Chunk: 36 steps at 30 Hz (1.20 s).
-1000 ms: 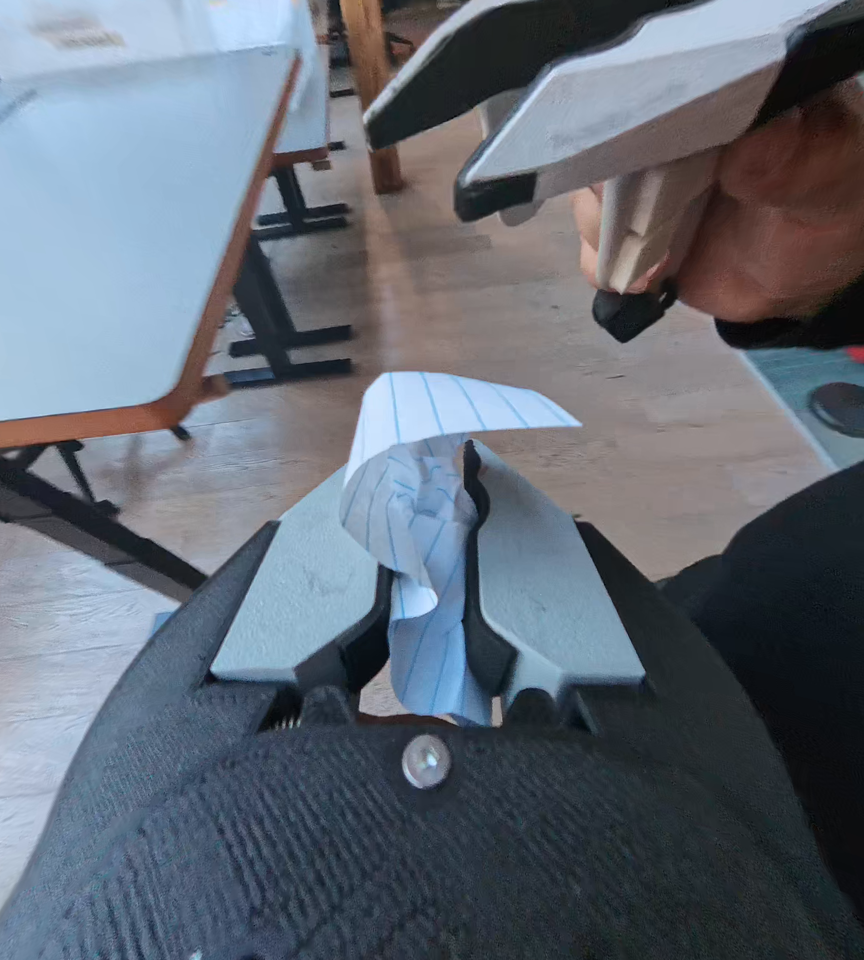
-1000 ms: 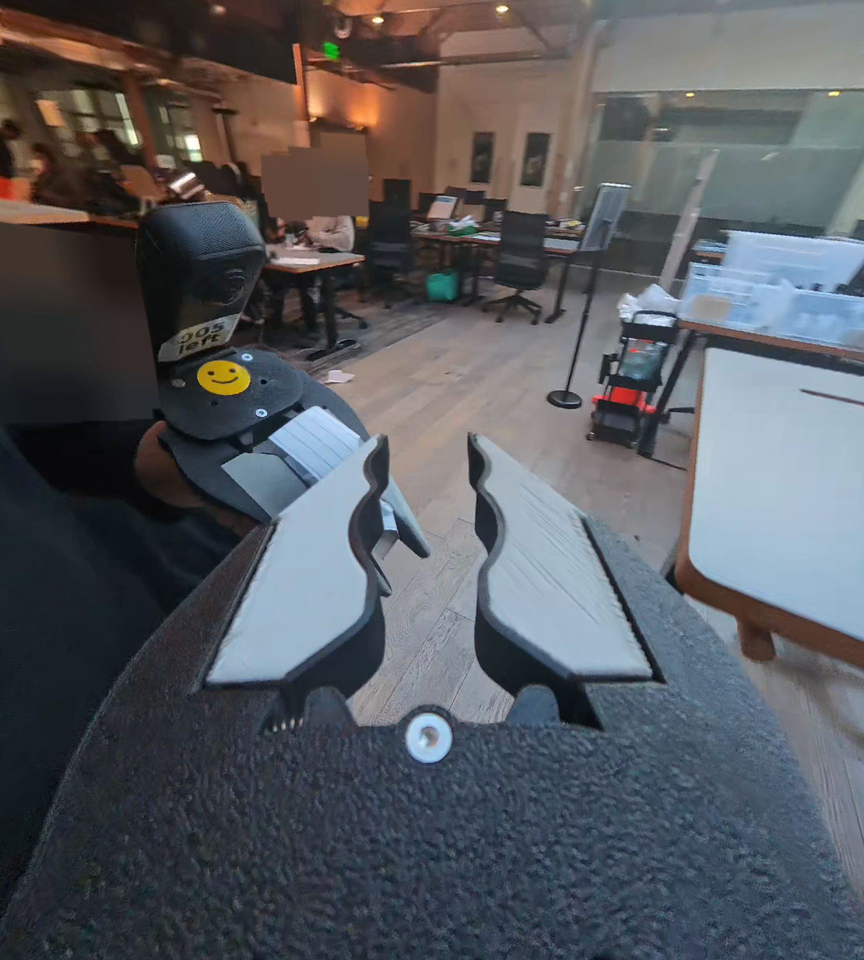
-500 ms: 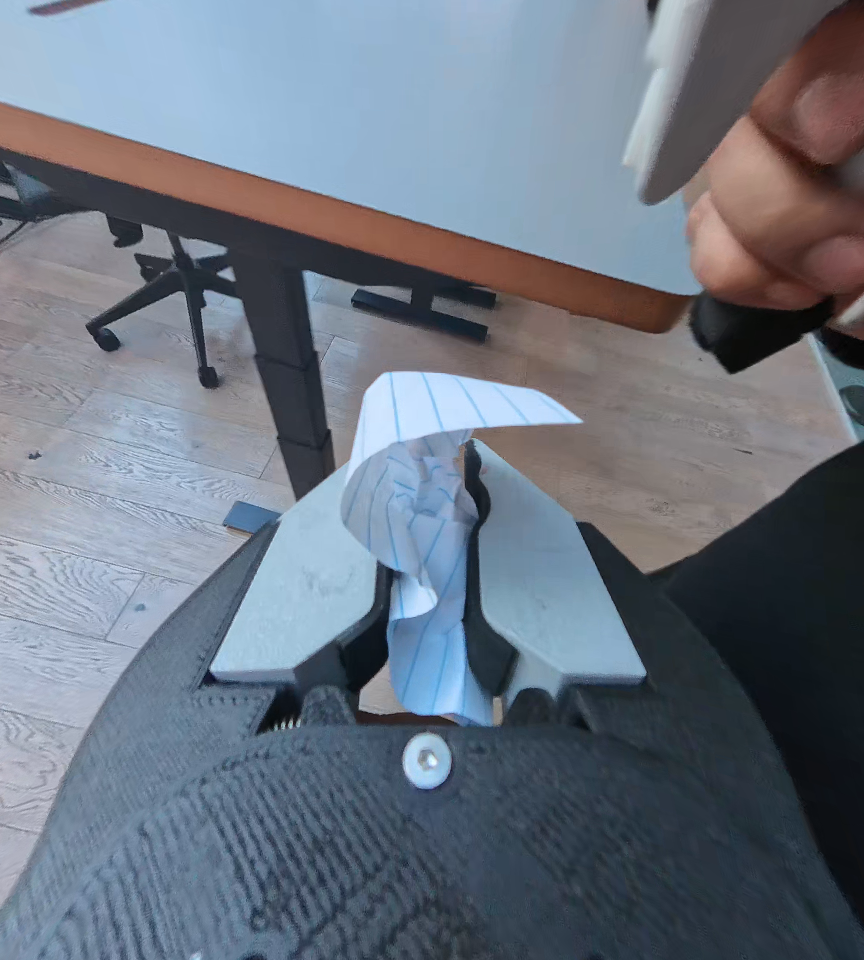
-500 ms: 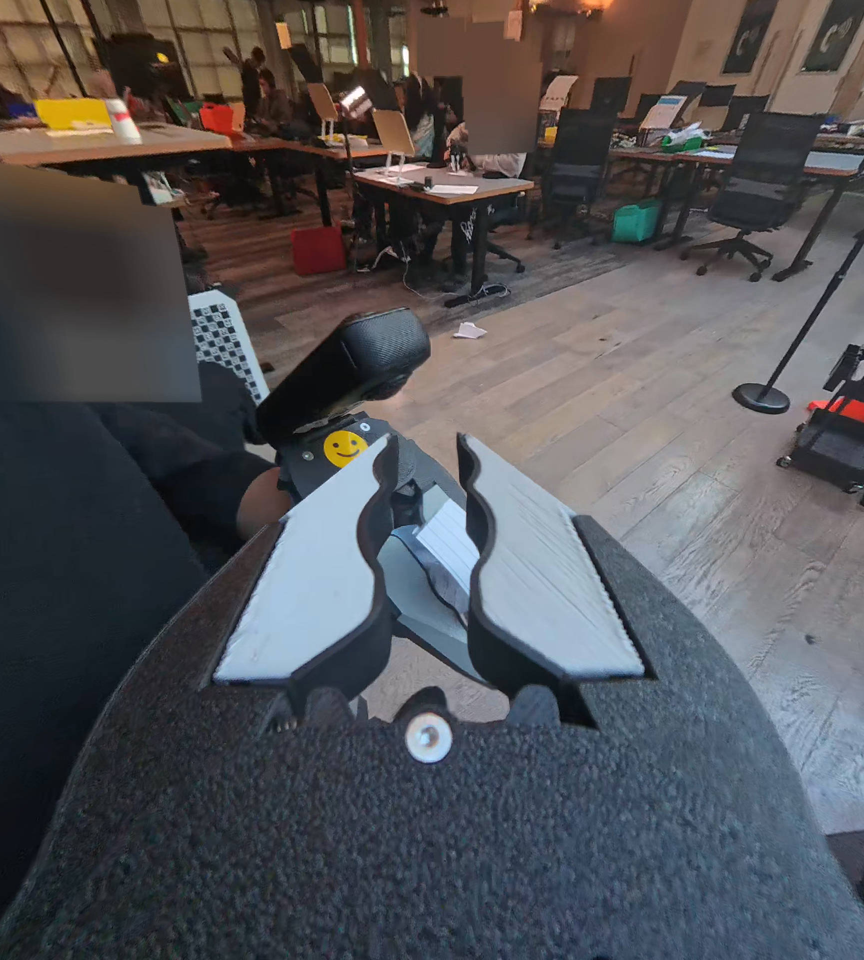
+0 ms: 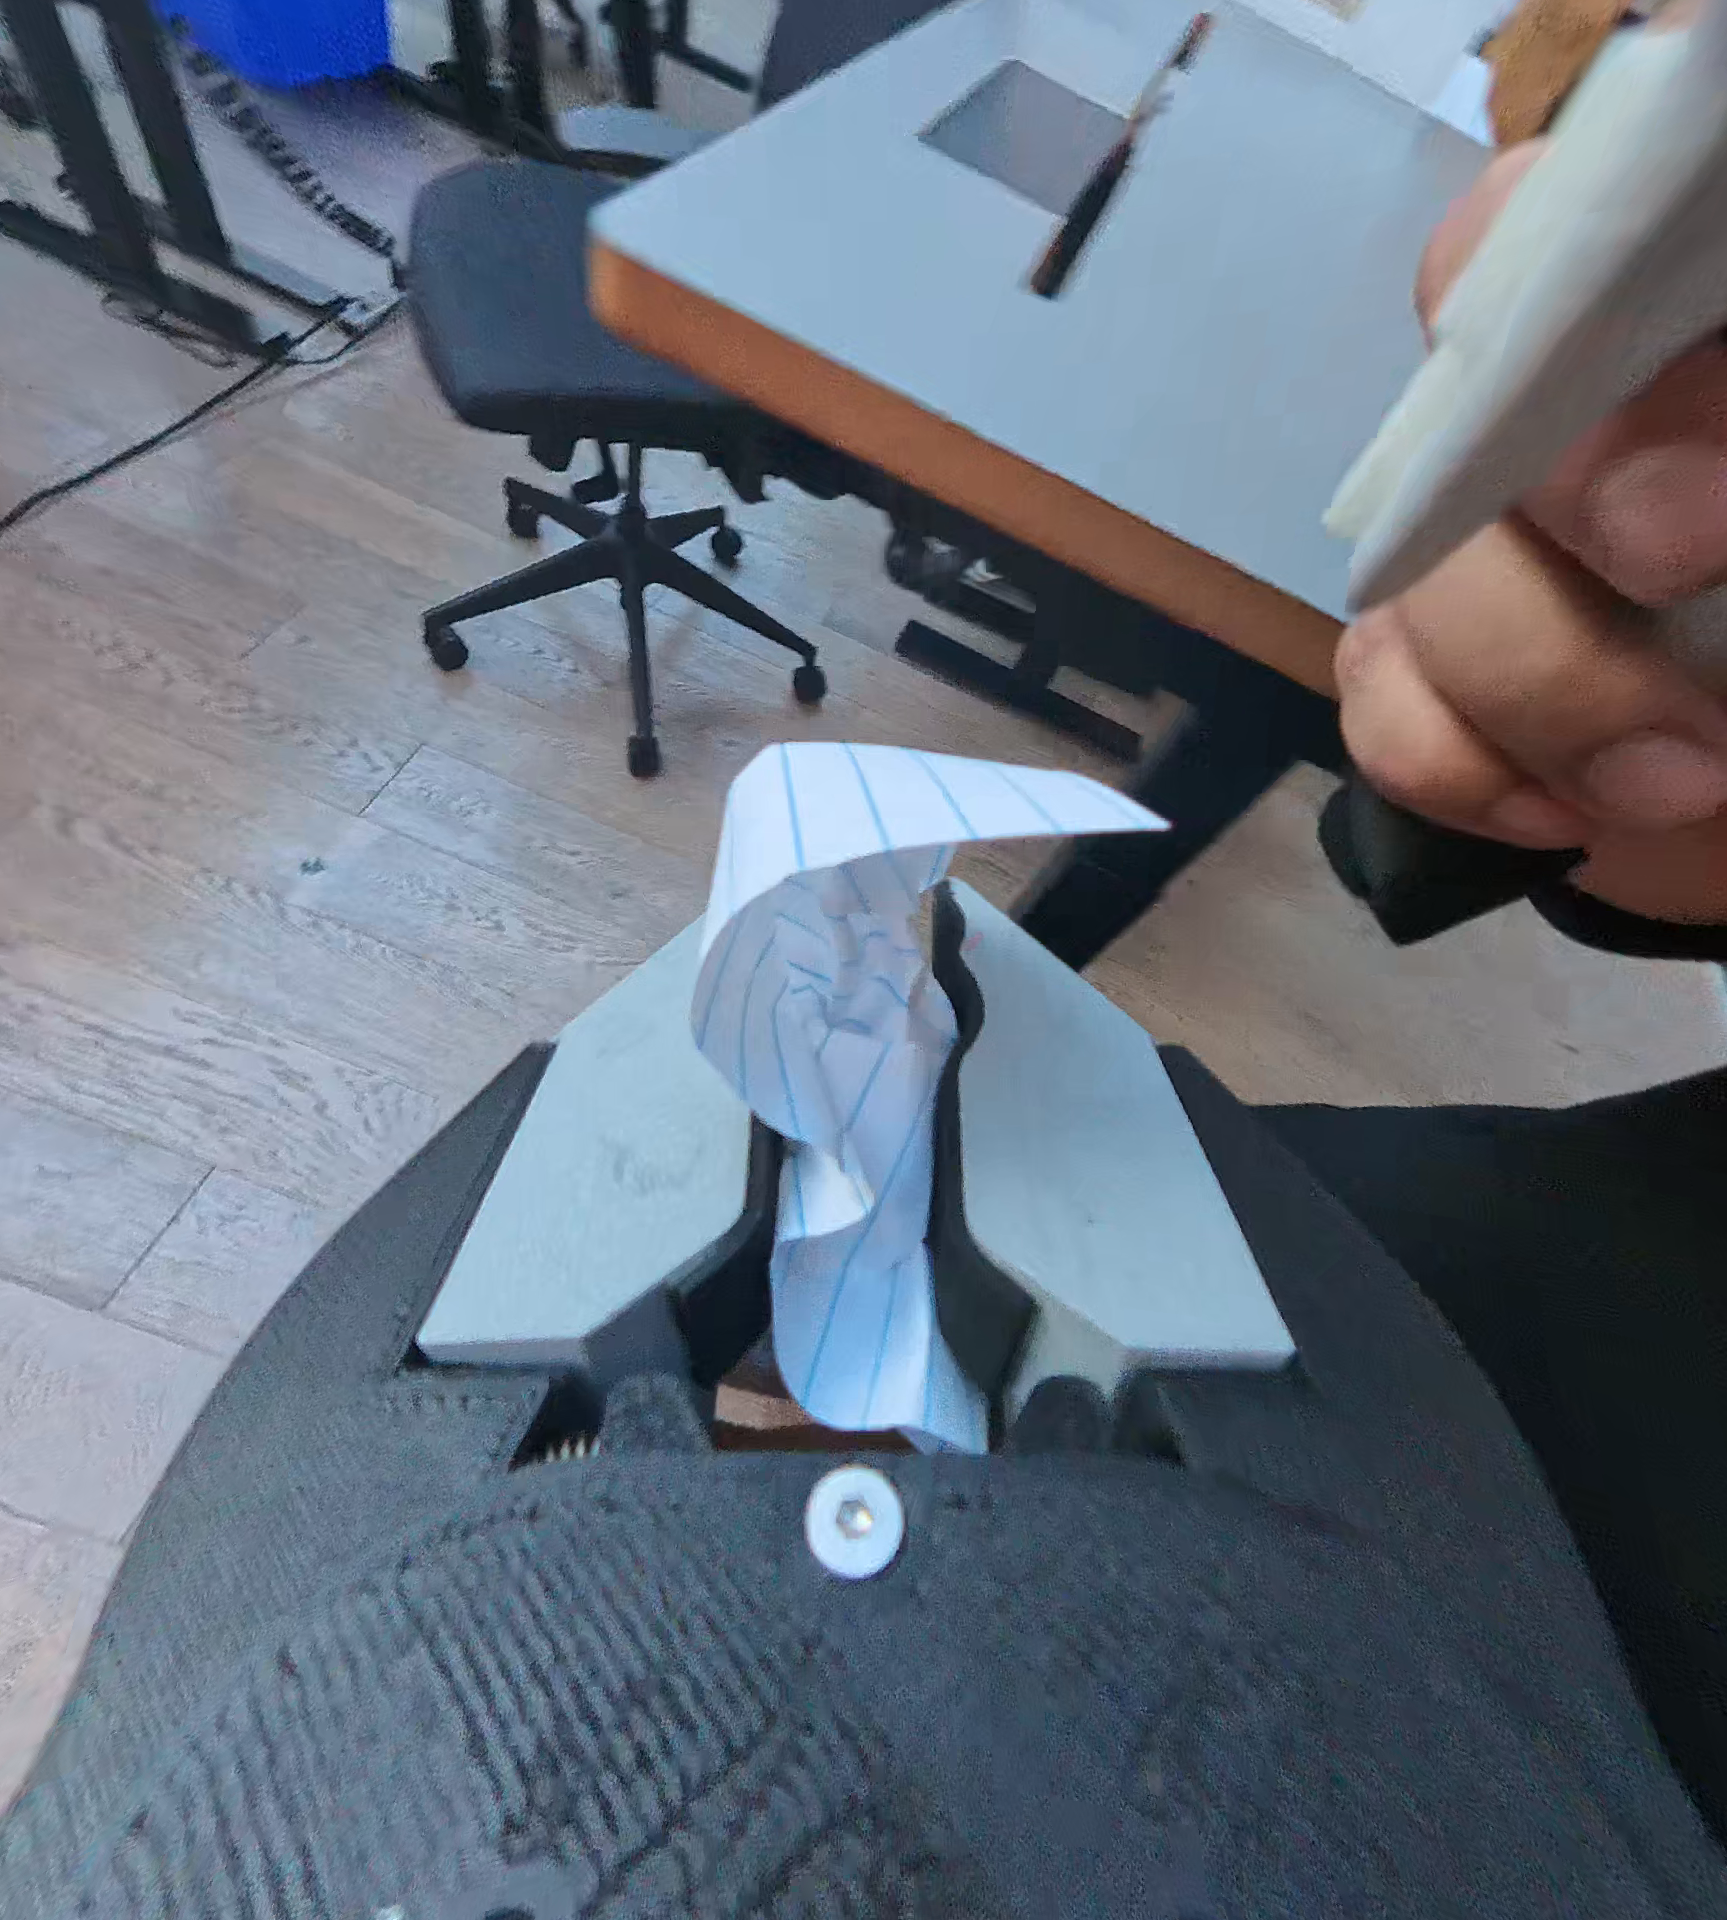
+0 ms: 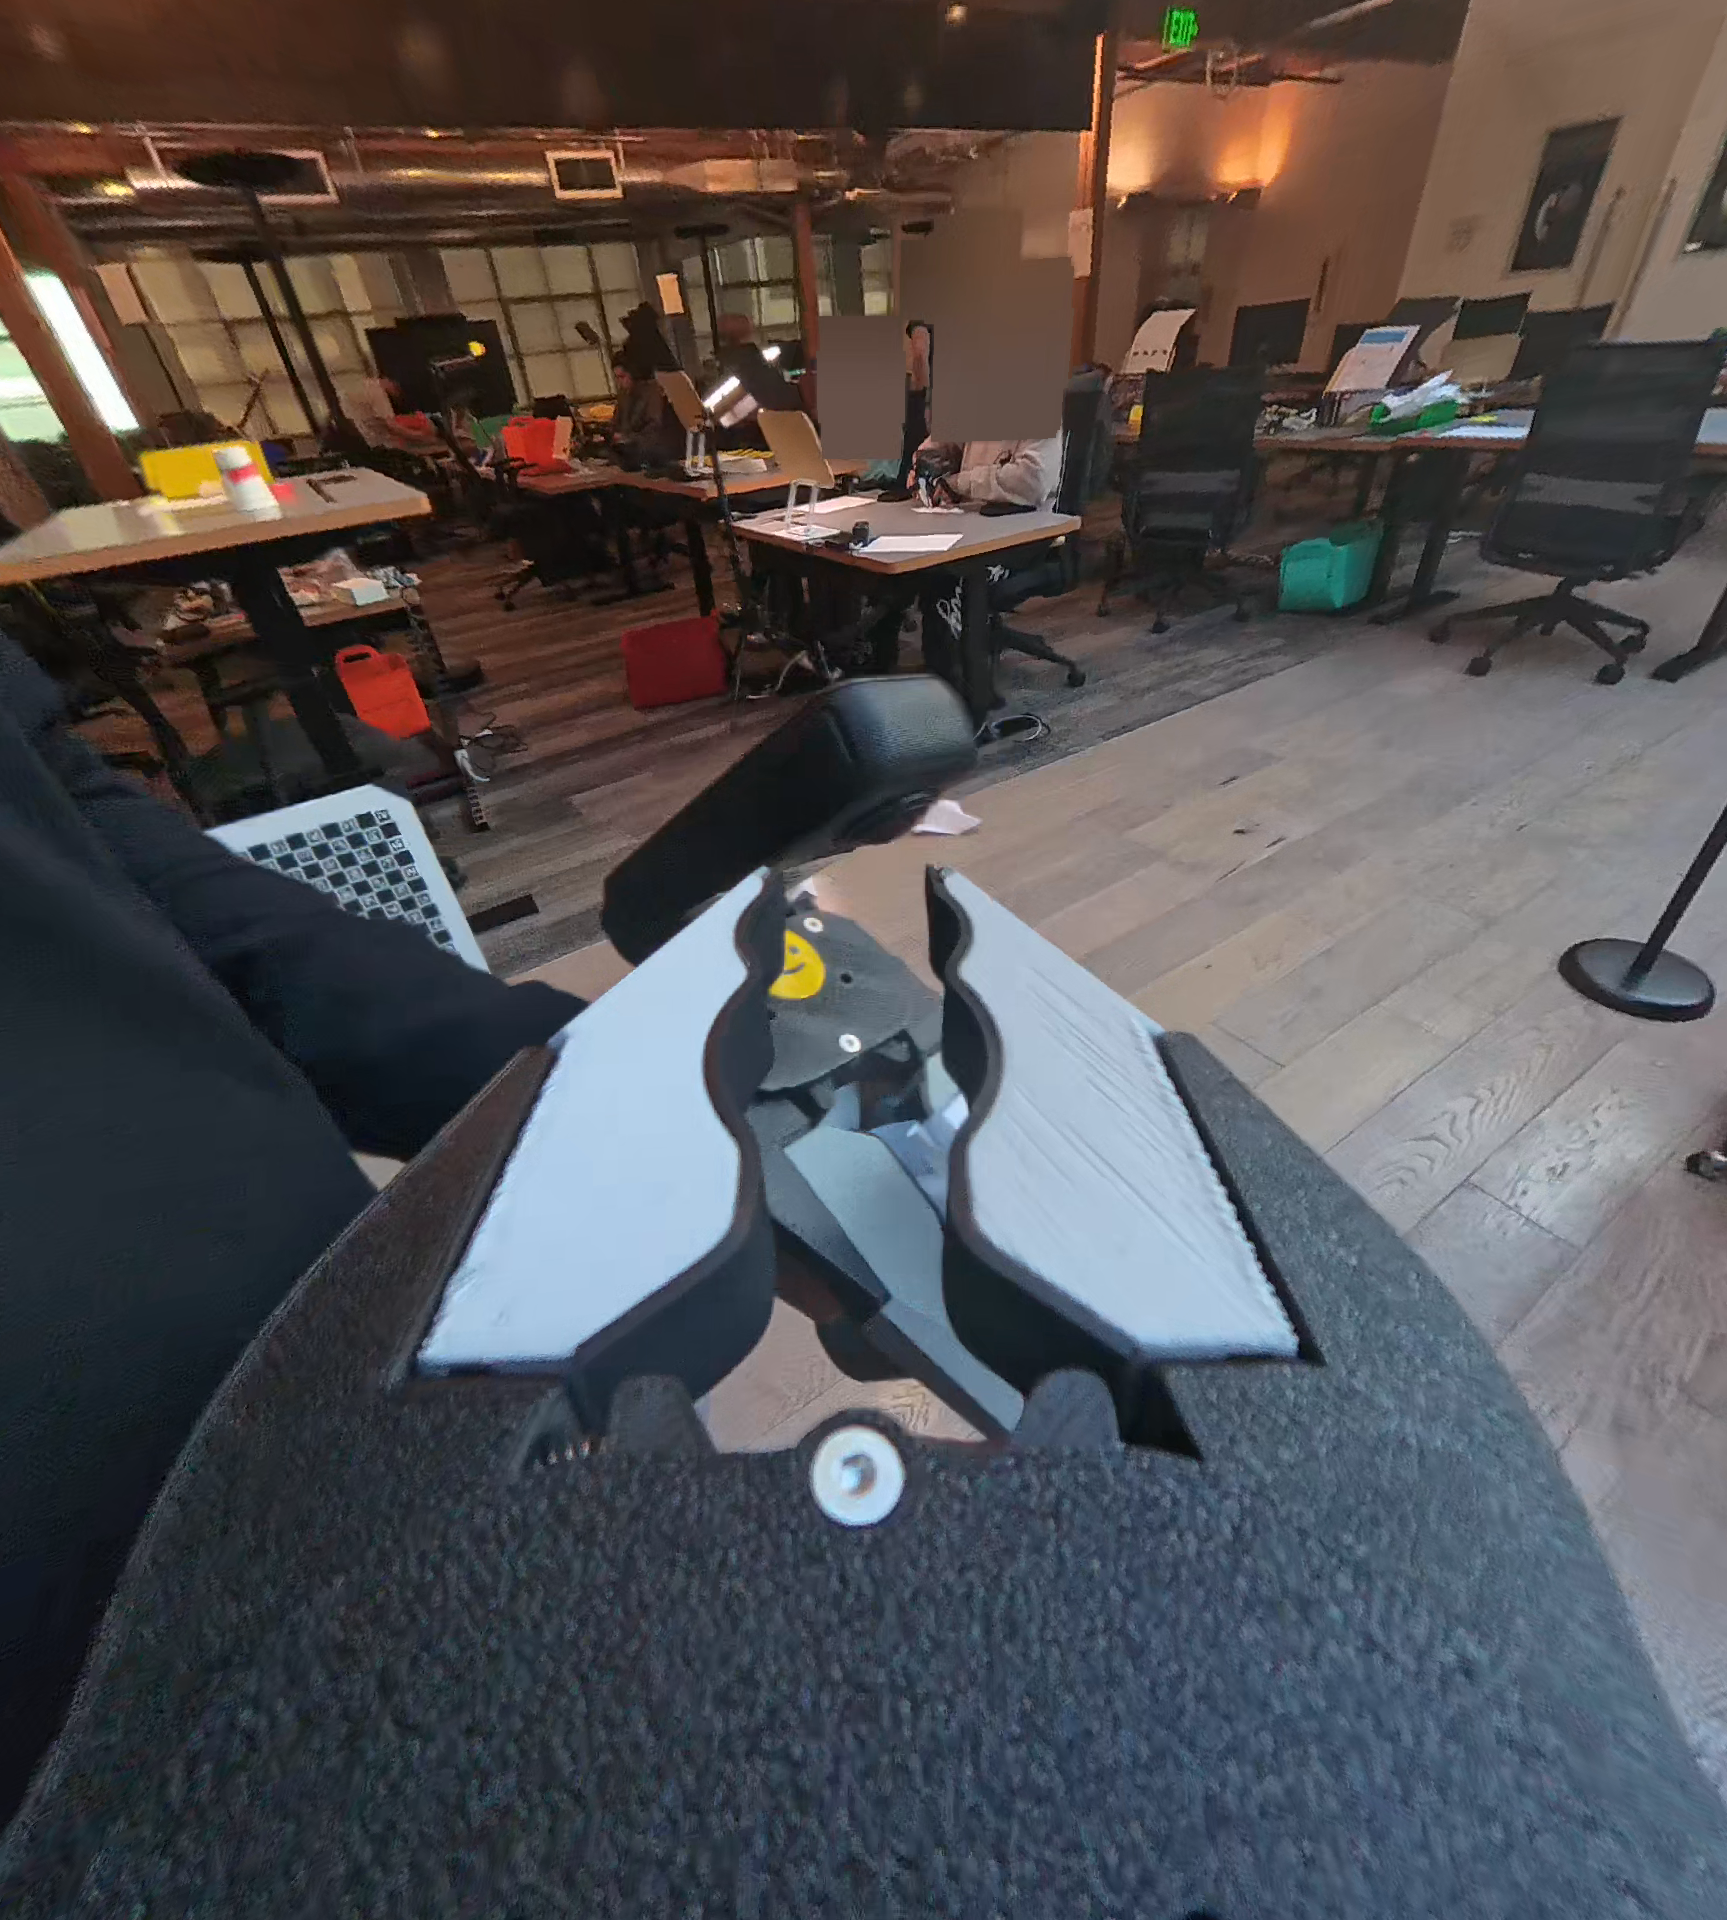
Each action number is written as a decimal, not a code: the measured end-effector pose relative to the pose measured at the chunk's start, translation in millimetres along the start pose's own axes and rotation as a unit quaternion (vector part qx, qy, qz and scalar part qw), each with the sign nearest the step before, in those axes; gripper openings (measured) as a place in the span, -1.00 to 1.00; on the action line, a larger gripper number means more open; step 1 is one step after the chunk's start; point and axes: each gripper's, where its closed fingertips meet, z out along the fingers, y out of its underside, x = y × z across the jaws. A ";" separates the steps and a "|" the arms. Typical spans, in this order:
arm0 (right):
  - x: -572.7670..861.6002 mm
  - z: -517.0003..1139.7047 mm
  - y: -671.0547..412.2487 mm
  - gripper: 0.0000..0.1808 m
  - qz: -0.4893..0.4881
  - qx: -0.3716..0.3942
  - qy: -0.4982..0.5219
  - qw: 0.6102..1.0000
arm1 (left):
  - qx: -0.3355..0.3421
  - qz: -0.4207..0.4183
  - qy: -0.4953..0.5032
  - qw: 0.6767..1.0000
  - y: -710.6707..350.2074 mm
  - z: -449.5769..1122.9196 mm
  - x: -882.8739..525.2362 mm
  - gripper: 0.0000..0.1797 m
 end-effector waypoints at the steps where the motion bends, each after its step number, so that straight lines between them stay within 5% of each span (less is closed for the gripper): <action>1: 24.9 18.8 4.6 -0.70 0.013 -0.002 -0.011 1.000 | -0.004 -0.012 -0.018 1.000 2.8 1.4 -30.4 -0.71; 8: 223.6 157.1 30.5 -0.63 0.153 -0.057 -0.154 0.974 | -0.096 -0.024 -0.139 0.985 -16.1 -12.2 -258.4 -0.74; 17: 400.0 300.4 9.0 -0.50 0.135 -0.189 -0.238 0.943 | -0.067 0.060 -0.210 0.973 -152.9 -8.2 -486.1 -0.73; 28: 591.7 547.1 23.7 -0.54 0.196 -0.214 -0.185 0.939 | -0.017 0.019 -0.108 0.994 -182.6 0.9 -786.7 -0.73; 36: 717.3 740.7 -50.7 -0.56 0.168 -0.176 -0.161 0.957 | -0.031 0.086 -0.075 0.993 -283.5 -72.5 -1021.0 -0.73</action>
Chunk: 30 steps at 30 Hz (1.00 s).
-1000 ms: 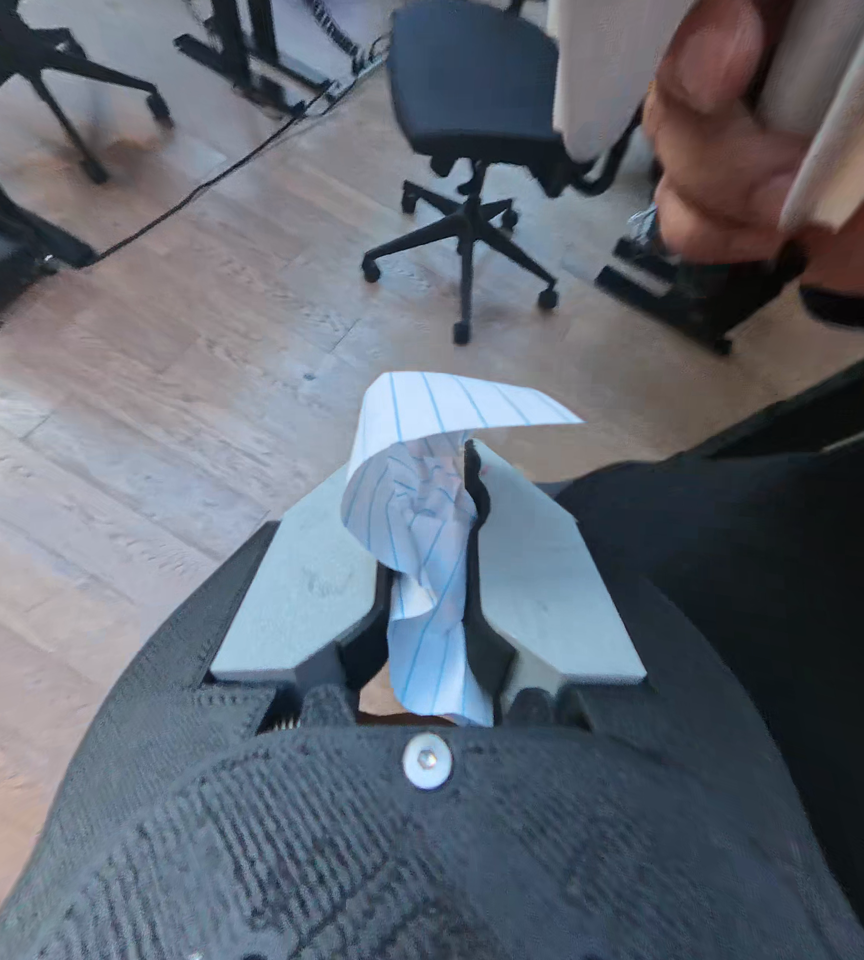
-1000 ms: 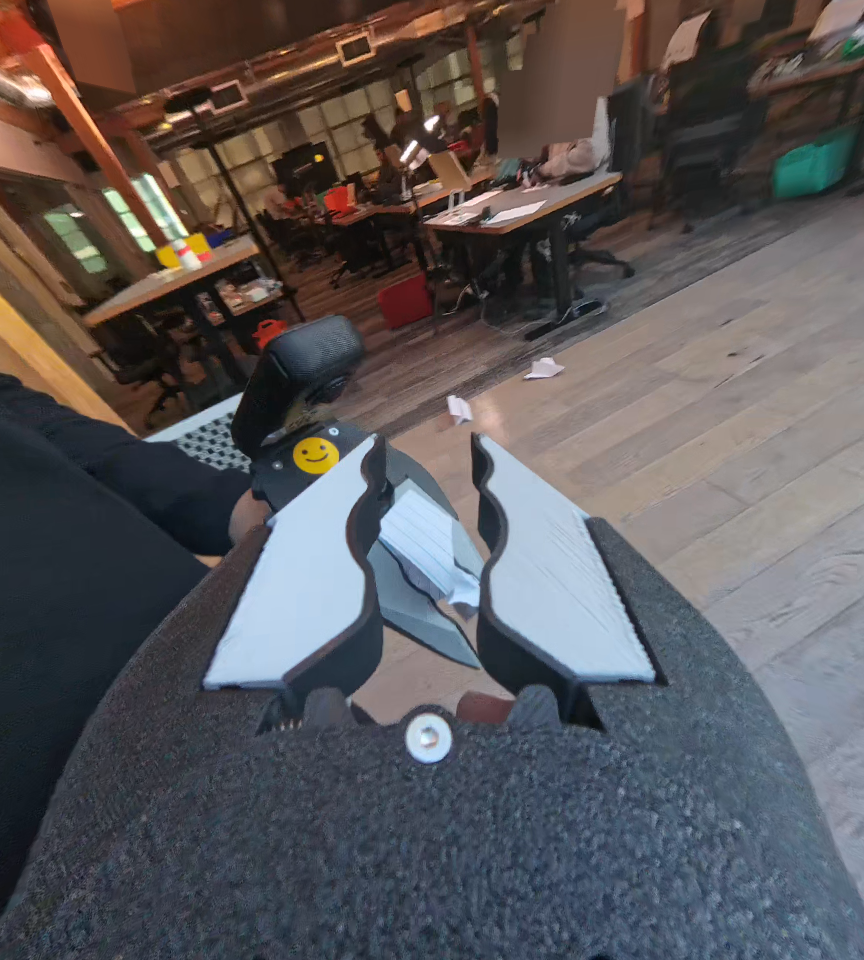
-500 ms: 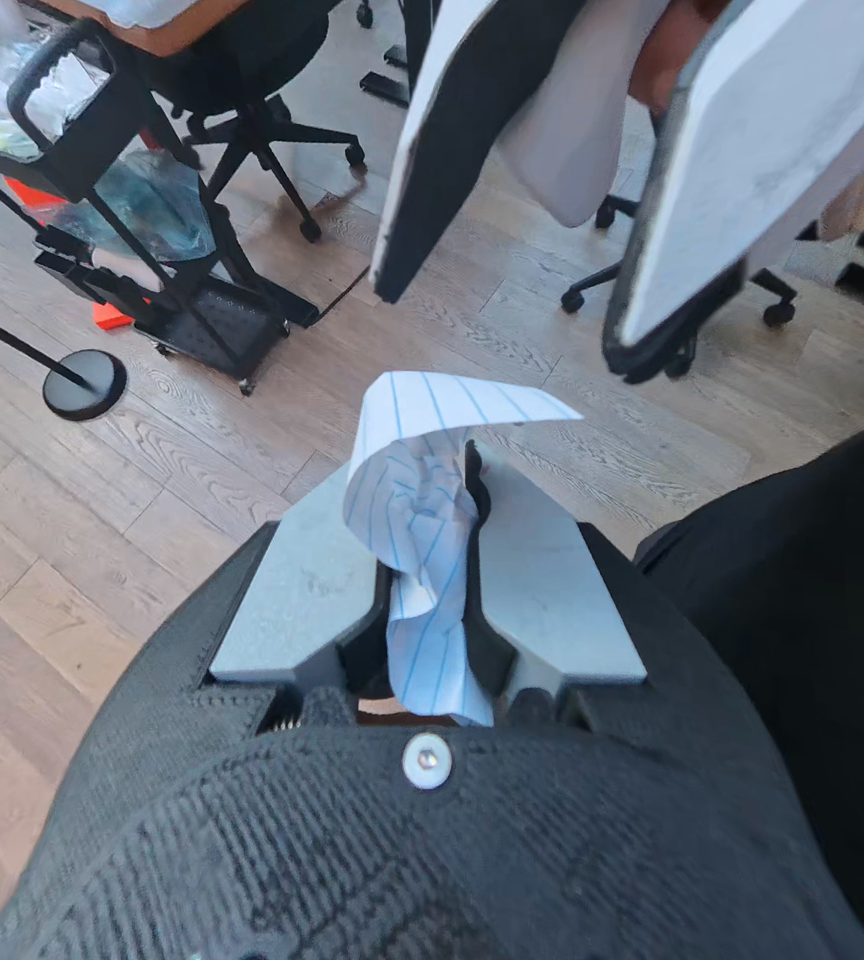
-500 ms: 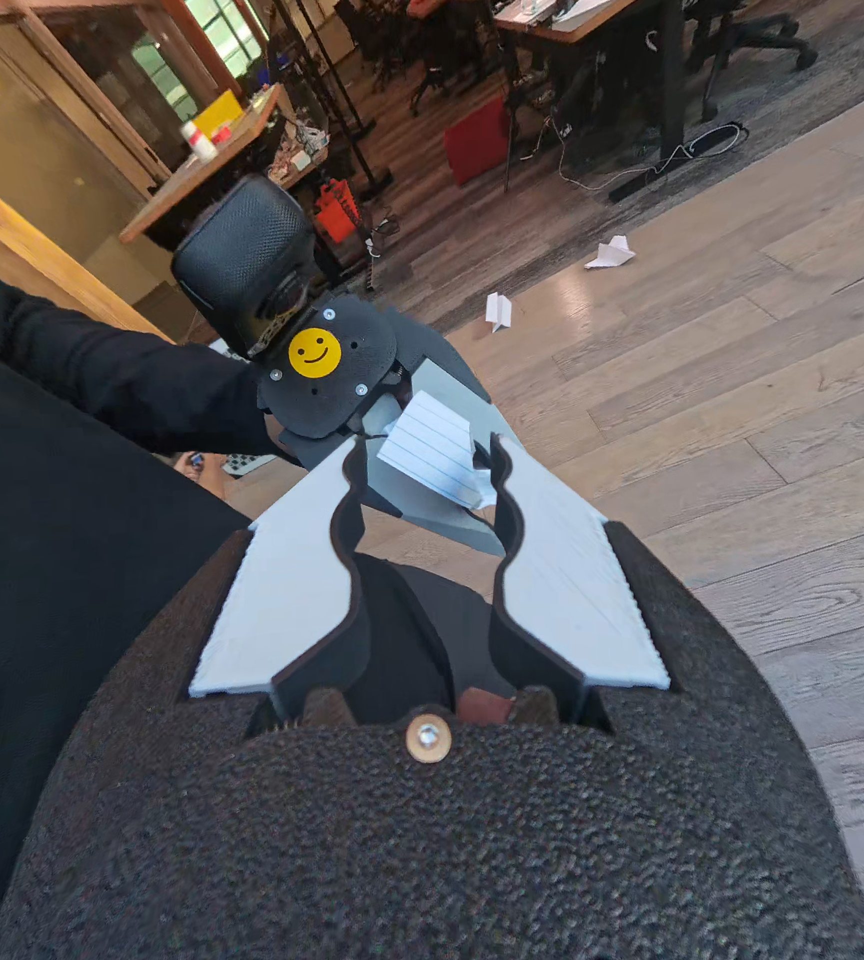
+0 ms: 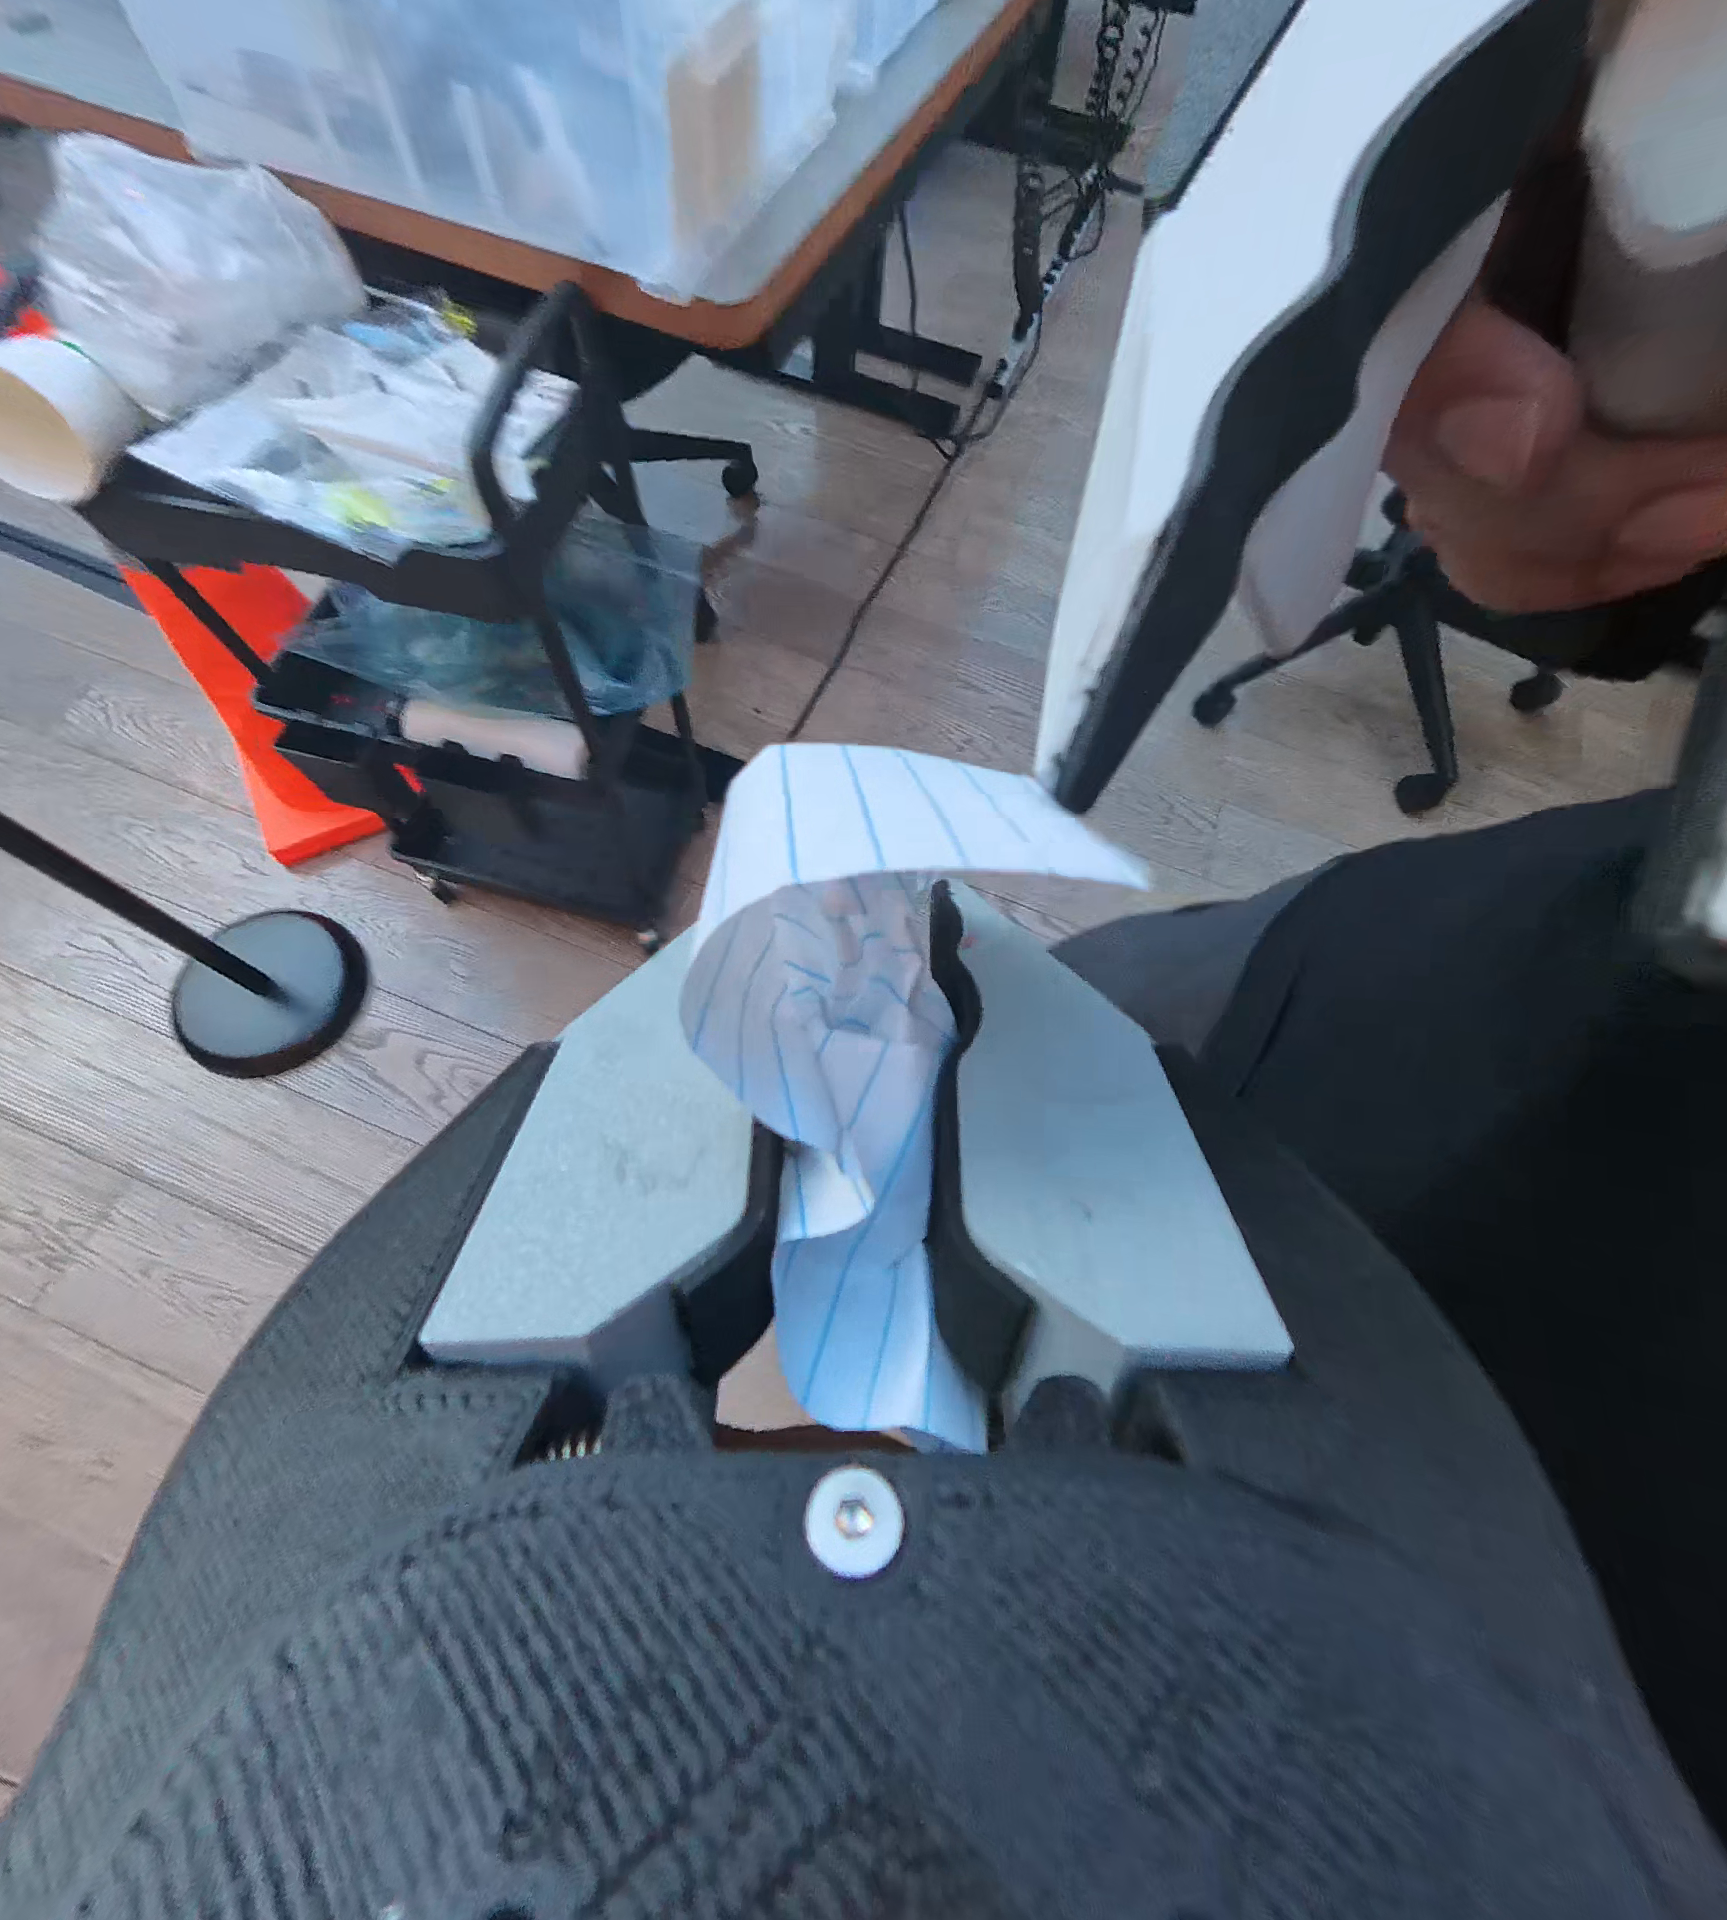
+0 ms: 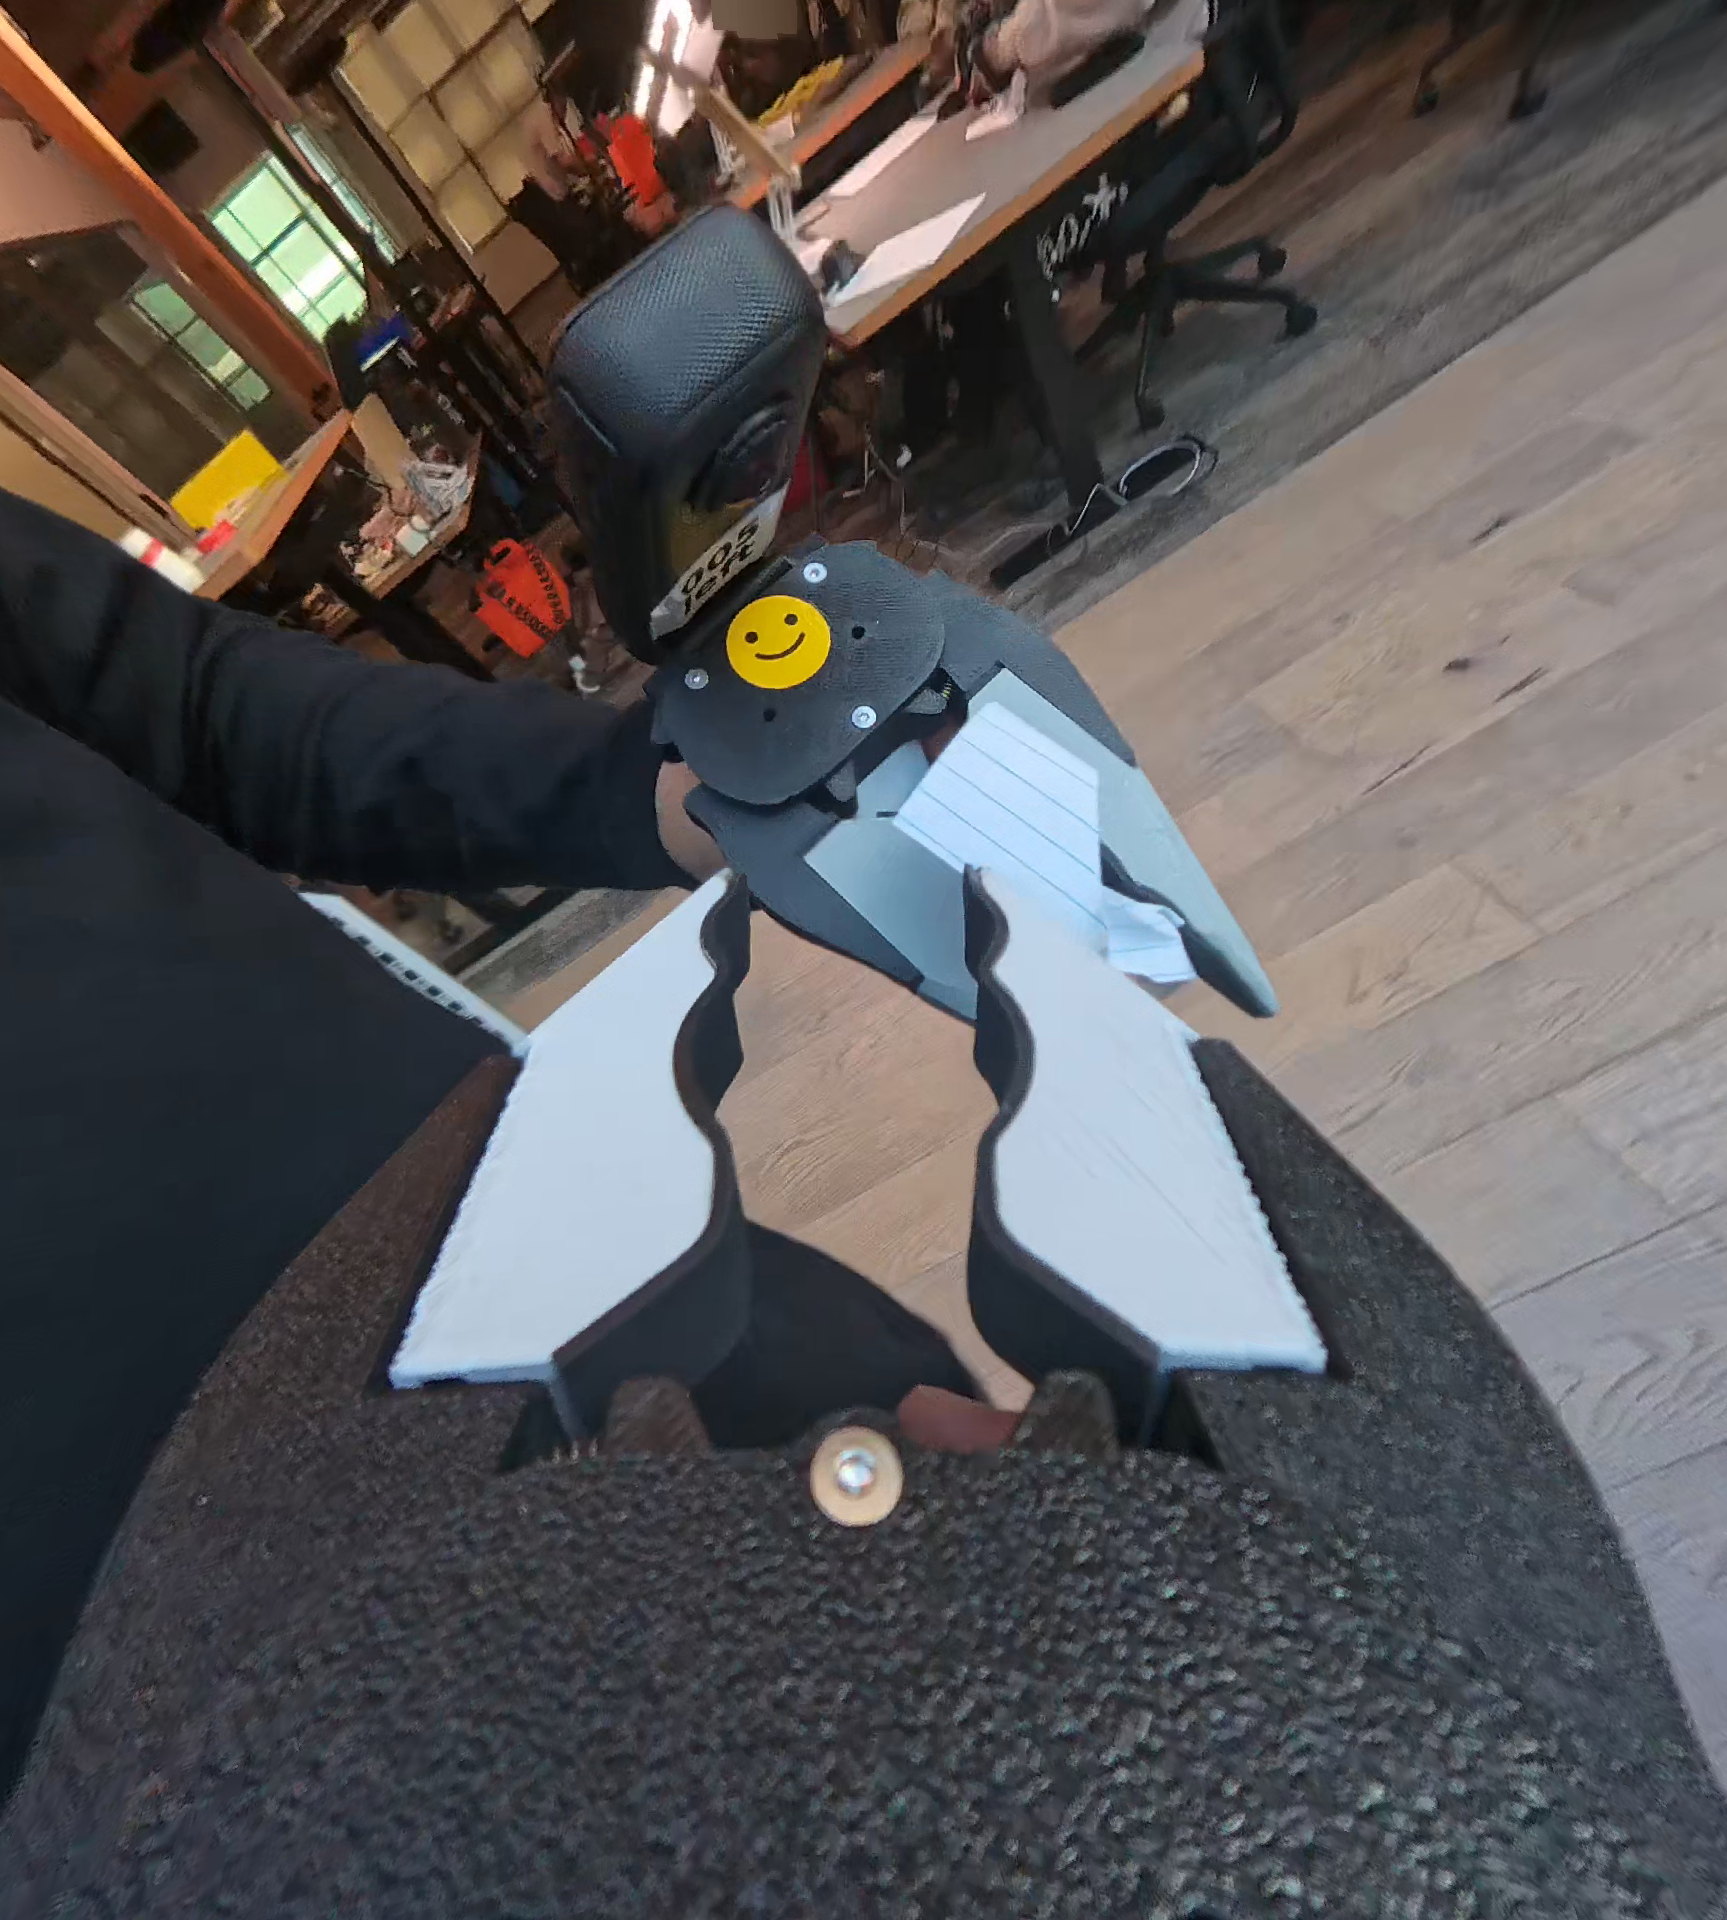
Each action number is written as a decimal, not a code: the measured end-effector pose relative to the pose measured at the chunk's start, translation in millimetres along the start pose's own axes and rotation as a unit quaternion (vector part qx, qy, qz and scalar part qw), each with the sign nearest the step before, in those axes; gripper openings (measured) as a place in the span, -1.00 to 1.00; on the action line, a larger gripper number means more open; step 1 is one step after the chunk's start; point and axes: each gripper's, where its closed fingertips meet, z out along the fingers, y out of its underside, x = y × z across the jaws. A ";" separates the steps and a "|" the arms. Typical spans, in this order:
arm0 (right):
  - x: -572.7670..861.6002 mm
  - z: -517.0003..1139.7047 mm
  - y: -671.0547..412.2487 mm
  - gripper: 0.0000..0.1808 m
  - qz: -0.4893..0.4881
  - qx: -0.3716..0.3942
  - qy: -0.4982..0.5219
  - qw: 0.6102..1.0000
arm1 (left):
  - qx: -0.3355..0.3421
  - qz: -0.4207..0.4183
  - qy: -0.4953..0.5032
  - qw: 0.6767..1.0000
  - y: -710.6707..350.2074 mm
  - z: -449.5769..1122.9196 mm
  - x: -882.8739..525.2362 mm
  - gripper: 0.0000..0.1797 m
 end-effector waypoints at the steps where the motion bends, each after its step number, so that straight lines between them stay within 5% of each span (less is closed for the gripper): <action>1: 19.2 12.0 -18.0 -0.56 -0.018 0.009 0.004 1.000 | 0.005 0.009 -0.007 1.000 -2.0 -3.7 -32.1 -0.73; 10: 237.0 158.9 -158.9 -0.57 -0.061 0.028 -0.071 0.995 | -0.055 -0.097 -0.085 0.990 55.0 4.7 -317.8 -0.74; 13: 300.9 218.6 -205.5 -0.53 -0.051 -0.024 -0.119 0.991 | -0.080 -0.034 -0.132 0.987 37.4 -11.0 -426.6 -0.75; 19: 403.6 292.1 -356.2 -0.57 0.024 -0.009 -0.144 0.989 | -0.019 0.171 -0.239 0.956 -65.6 -70.4 -634.3 -0.75; 24: 498.4 363.3 -442.0 -0.38 0.043 0.015 -0.134 0.990 | 0.002 0.250 -0.227 0.941 -65.4 -74.4 -770.4 -0.77; 30: 636.3 461.4 -512.7 -0.48 0.097 0.026 -0.076 0.992 | 0.004 0.326 -0.201 0.924 -47.4 -60.5 -941.9 -0.76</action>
